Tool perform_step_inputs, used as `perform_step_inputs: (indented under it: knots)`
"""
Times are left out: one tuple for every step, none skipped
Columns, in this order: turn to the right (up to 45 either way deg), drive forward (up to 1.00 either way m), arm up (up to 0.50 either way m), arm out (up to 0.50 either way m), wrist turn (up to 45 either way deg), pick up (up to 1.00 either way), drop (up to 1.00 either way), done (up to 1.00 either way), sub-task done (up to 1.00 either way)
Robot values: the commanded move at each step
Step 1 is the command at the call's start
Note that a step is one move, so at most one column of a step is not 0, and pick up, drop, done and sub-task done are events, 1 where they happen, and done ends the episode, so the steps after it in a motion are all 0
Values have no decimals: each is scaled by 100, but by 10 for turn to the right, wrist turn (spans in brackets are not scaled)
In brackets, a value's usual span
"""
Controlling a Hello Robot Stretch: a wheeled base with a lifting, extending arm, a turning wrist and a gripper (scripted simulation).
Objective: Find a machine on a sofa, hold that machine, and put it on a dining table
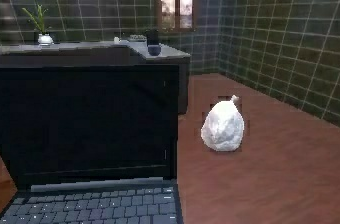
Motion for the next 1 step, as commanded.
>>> perform_step_inputs:
  knots:
    - [90,0,0,0,0,0,0,0,0]
